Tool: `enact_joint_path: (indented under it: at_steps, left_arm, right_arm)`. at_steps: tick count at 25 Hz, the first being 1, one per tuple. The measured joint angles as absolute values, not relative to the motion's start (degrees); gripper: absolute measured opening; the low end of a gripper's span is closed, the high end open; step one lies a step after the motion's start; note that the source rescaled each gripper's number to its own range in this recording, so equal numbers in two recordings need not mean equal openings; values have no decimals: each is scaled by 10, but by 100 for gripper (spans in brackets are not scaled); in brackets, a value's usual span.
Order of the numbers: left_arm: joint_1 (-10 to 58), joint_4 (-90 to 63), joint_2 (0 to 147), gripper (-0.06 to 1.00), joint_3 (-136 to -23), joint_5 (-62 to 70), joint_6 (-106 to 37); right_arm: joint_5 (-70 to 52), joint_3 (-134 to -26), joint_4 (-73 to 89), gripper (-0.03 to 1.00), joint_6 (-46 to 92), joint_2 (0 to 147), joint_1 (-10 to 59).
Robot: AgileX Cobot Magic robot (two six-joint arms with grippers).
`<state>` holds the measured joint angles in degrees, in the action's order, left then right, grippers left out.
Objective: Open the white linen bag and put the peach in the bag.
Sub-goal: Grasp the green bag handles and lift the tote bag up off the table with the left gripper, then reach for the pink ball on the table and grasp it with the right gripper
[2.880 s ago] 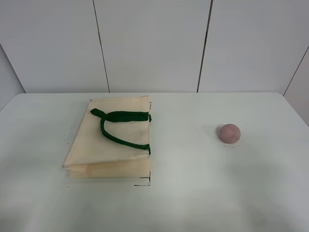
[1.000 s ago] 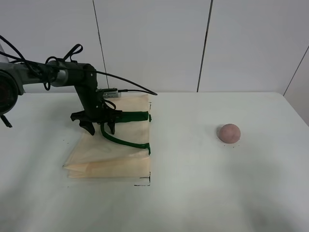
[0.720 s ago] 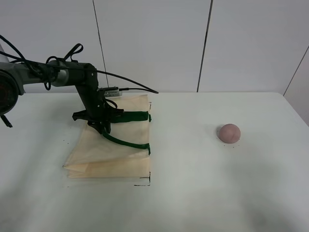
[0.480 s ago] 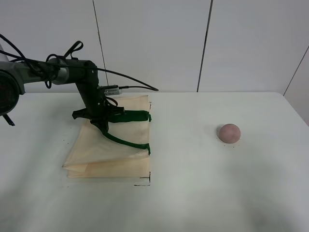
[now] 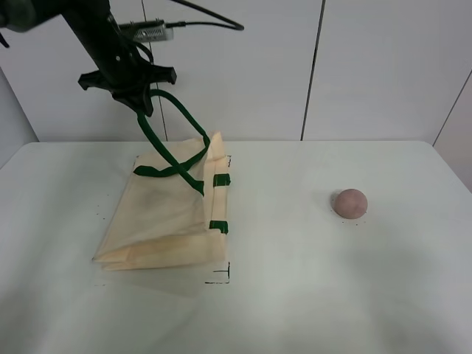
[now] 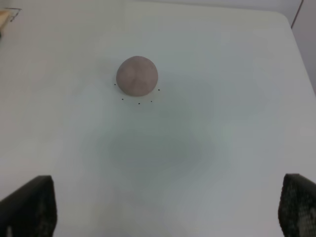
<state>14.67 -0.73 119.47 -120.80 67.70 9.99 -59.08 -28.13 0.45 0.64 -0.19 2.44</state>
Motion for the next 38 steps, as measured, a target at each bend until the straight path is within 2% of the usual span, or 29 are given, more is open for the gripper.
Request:
enact_joint_path:
  at_steps: [11,17,21,22,25,32,38]
  left_arm:
    - [146,-45,1067,0,-1209,678,90]
    - [146,-47,1046,0,-1209,678,90]
    - [146,-49,1044,0,-1209,678,90]
    - [146,-49,1044,0,-1209,678,90]
    - [146,-49,1043,0,-1209,678,90]
    - [146,-49,1043,0,-1209,678,90]
    - [146,-49,1043,0,-1209,678,90]
  right_arm:
    - [-591,-281,4,100,6,1,24]
    - [-578,-288,4,100,6,100,24]
    - [-510,-321,11,100,6,266,24]
    - [-472,-344,12,100,6,364,24]
    - [-437,-405,15,100,6,529,24]
    - [-429,-655,15,100,30,908,27]
    - [-464,-811,15,100,38,1096,66]
